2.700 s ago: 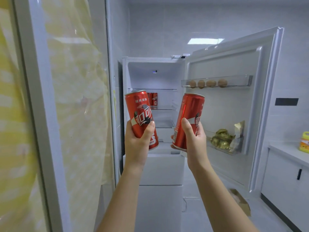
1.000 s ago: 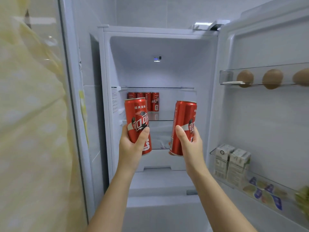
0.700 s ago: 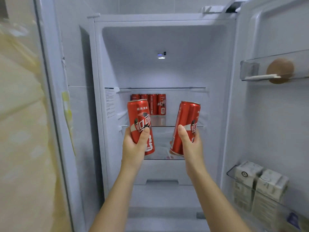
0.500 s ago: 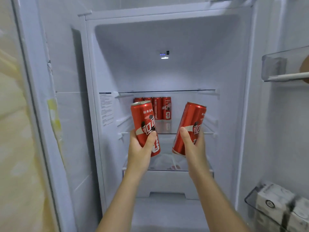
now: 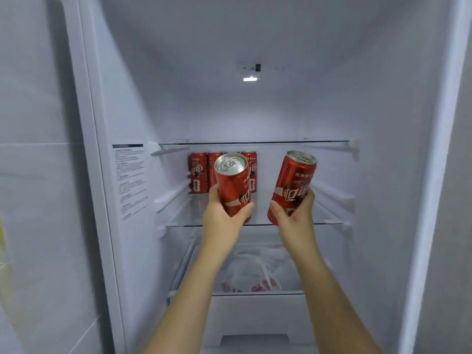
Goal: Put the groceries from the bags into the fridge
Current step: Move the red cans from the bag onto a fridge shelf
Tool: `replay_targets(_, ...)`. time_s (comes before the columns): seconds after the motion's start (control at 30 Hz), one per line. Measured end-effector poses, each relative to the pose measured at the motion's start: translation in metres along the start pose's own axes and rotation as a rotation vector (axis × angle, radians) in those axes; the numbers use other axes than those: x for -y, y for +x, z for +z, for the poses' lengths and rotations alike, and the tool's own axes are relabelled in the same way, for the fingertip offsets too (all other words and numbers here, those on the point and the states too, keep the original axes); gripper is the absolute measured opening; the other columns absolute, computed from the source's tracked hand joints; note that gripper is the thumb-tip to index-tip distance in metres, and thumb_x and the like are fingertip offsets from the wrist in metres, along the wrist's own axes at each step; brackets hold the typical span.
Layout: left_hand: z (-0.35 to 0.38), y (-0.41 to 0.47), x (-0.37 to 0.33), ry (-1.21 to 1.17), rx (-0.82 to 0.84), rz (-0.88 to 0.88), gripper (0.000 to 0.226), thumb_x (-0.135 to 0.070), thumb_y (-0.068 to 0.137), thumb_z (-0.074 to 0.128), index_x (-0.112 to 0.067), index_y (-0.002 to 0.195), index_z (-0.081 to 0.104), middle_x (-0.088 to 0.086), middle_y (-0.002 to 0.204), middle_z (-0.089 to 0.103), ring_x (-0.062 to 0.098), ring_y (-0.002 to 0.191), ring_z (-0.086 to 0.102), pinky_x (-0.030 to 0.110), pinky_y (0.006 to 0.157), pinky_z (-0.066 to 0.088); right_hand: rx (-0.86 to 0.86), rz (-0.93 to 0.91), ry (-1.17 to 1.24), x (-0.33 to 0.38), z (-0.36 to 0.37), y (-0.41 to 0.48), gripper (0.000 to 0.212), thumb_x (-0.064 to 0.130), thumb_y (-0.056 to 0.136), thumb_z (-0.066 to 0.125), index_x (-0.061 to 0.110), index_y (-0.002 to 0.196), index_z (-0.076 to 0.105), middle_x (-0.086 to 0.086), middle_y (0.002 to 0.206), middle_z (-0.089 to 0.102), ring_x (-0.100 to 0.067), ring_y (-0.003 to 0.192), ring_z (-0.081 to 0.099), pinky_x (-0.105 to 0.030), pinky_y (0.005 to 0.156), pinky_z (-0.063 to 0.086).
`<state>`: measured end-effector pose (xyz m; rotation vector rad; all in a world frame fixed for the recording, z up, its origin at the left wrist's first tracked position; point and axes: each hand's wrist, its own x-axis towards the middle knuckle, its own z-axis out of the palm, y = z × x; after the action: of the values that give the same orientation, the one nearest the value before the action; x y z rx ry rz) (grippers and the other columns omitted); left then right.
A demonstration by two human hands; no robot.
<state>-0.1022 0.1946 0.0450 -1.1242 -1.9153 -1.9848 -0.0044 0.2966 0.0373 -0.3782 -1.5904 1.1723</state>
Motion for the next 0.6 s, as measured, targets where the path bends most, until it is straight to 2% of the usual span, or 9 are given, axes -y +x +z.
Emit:
replay_targets(0.07, 0.004, 0.014, 0.009, 0.043, 0.018, 0.020, 0.058, -0.027, 0.075, 0.081, -0.029, 0.123, 0.050, -0.013, 0.108, 0.064, 0.004, 0.099, 0.063, 0.023, 0.087, 0.051, -0.007, 0.008, -0.045, -0.006, 0.005, 0.011, 0.071, 0.010, 0.091, 0.064, 0.022, 0.147, 0.022, 0.009, 0.122, 0.051, 0.006, 0.096, 0.054, -0.007, 0.068, 0.048)
replay_targets(0.13, 0.008, 0.025, 0.016, 0.099, 0.046, 0.037, 0.058, -0.031, 0.075, 0.081, -0.027, 0.124, 0.052, -0.008, 0.114, 0.063, 0.008, 0.102, 0.061, 0.024, 0.089, 0.050, -0.006, 0.022, -0.092, -0.011, 0.008, 0.019, 0.072, 0.012, 0.090, 0.065, 0.022, 0.147, 0.022, 0.009, 0.122, 0.049, 0.000, 0.100, 0.053, -0.011, 0.075, 0.044)
replay_targets(0.2, 0.010, 0.032, 0.021, 0.140, 0.087, 0.023, 0.059, -0.035, 0.075, 0.080, -0.024, 0.126, 0.052, -0.006, 0.118, 0.062, 0.009, 0.105, 0.060, 0.025, 0.090, 0.049, 0.005, 0.046, -0.121, -0.016, 0.011, 0.026, 0.072, 0.012, 0.090, 0.065, 0.022, 0.147, 0.022, 0.009, 0.121, 0.048, -0.003, 0.101, 0.052, -0.011, 0.072, 0.040)
replay_targets(0.3, 0.014, 0.042, 0.024, 0.152, 0.129, -0.021, 0.061, -0.037, 0.077, 0.079, -0.019, 0.129, 0.051, -0.003, 0.121, 0.063, 0.013, 0.108, 0.060, 0.025, 0.090, 0.049, 0.022, 0.074, -0.155, -0.021, 0.012, 0.033, 0.071, 0.013, 0.090, 0.066, 0.023, 0.145, 0.023, 0.010, 0.119, 0.049, -0.002, 0.098, 0.054, -0.017, 0.076, 0.045)
replay_targets(0.33, 0.015, 0.045, 0.025, 0.160, 0.140, -0.033, 0.061, -0.038, 0.077, 0.078, -0.019, 0.129, 0.051, -0.003, 0.121, 0.063, 0.013, 0.108, 0.061, 0.025, 0.089, 0.049, 0.031, 0.075, -0.171, -0.021, 0.012, 0.034, 0.070, 0.013, 0.090, 0.066, 0.023, 0.145, 0.024, 0.011, 0.117, 0.049, -0.001, 0.096, 0.055, -0.016, 0.074, 0.045)
replay_targets(0.43, 0.018, 0.052, 0.026, 0.205, 0.184, -0.043, 0.061, -0.042, 0.077, 0.077, -0.019, 0.128, 0.052, -0.003, 0.119, 0.063, 0.014, 0.107, 0.062, 0.027, 0.088, 0.052, 0.068, 0.082, -0.224, -0.023, 0.011, 0.039, 0.066, 0.013, 0.091, 0.065, 0.021, 0.143, 0.026, 0.014, 0.108, 0.048, 0.006, 0.086, 0.052, -0.008, 0.055, 0.044)
replay_targets(0.53, 0.023, 0.058, 0.028, 0.241, 0.228, -0.035, 0.059, -0.044, 0.076, 0.077, -0.019, 0.124, 0.054, -0.003, 0.116, 0.065, 0.014, 0.104, 0.063, 0.032, 0.087, 0.055, 0.094, 0.096, -0.262, -0.025, 0.010, 0.047, 0.066, 0.013, 0.092, 0.064, 0.018, 0.144, 0.025, 0.010, 0.112, 0.051, 0.004, 0.085, 0.052, -0.006, 0.050, 0.044)
replay_targets(0.6, 0.026, 0.064, 0.028, 0.240, 0.264, -0.050, 0.057, -0.042, 0.078, 0.077, -0.018, 0.125, 0.055, -0.004, 0.116, 0.065, 0.014, 0.104, 0.063, 0.028, 0.086, 0.053, 0.107, 0.124, -0.312, -0.024, 0.009, 0.053, 0.065, 0.015, 0.093, 0.064, 0.016, 0.144, 0.024, 0.006, 0.116, 0.049, 0.000, 0.085, 0.051, -0.007, 0.049, 0.042)
